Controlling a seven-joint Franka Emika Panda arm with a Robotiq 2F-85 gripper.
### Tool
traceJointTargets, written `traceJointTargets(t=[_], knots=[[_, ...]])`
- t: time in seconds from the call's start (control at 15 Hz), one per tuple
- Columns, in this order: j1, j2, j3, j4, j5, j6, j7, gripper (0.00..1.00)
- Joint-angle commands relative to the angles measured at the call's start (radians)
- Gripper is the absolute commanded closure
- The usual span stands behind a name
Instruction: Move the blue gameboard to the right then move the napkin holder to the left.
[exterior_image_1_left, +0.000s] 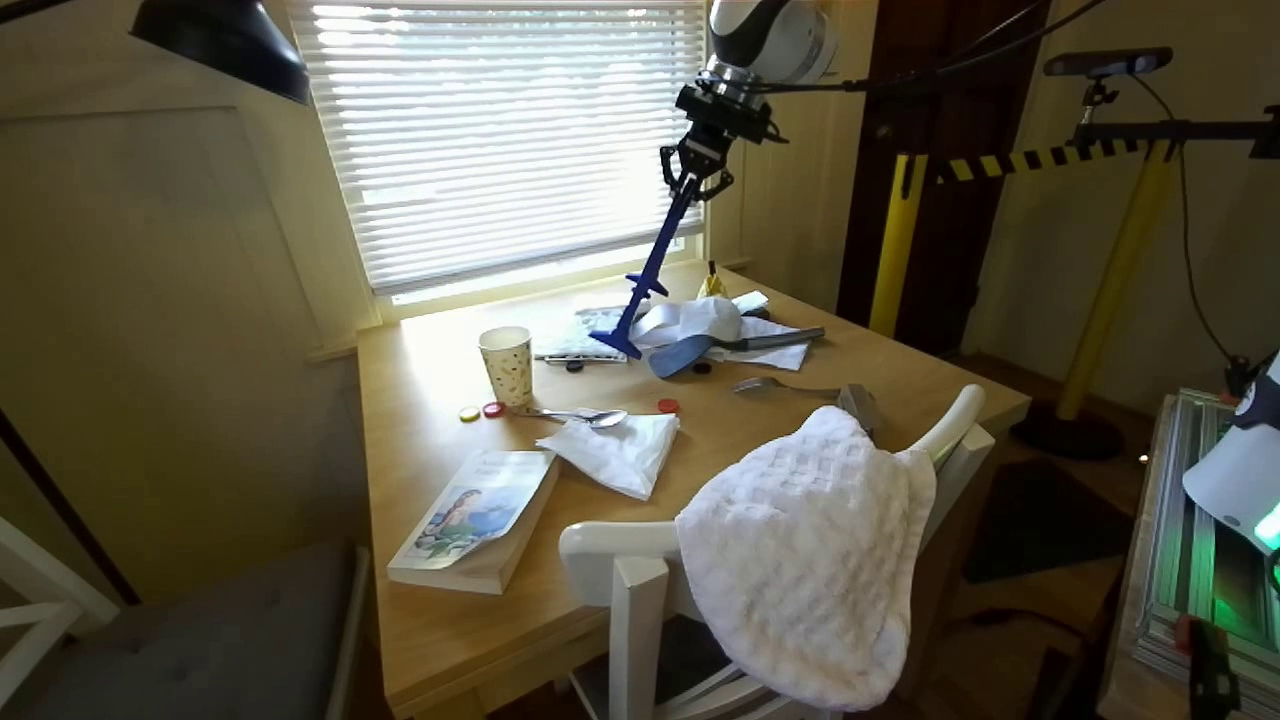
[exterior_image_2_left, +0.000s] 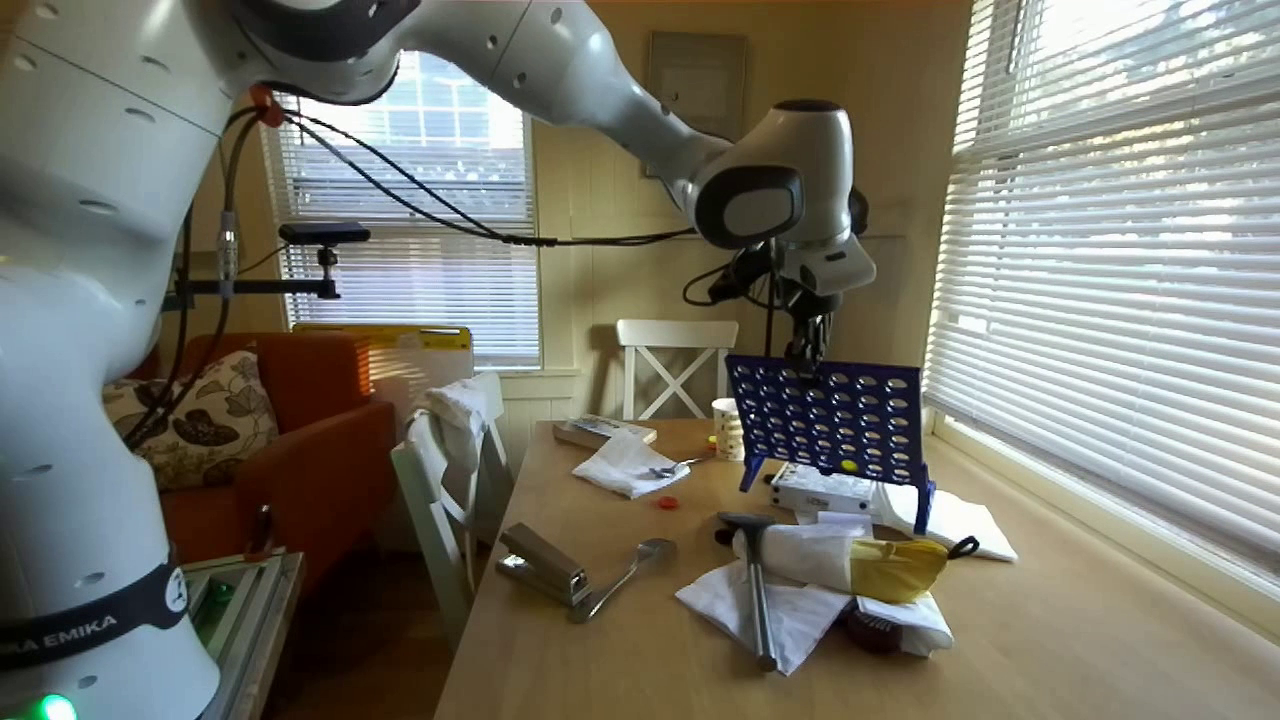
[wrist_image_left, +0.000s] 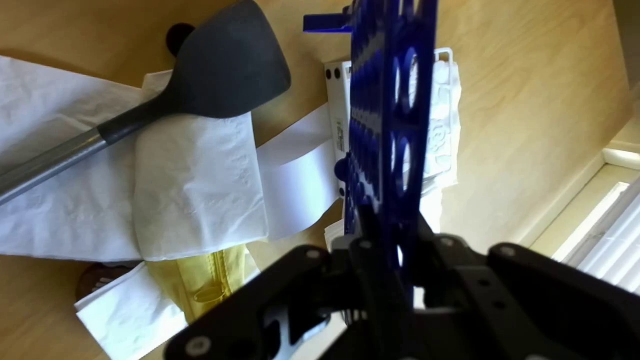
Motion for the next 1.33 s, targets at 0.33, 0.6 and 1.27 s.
traceJointTargets(t=[0.33, 0.6, 1.27], knots=[[0.004, 0.011, -0.039, 0.002, -0.061, -0.158, 0.054, 0.96], [0.025, -0.035, -0.098, 0.024, -0.210, -0.353, 0.157, 0.96], [0.023, 0.014, -0.062, 0.128, -0.236, -0.253, 0.133, 0.96]])
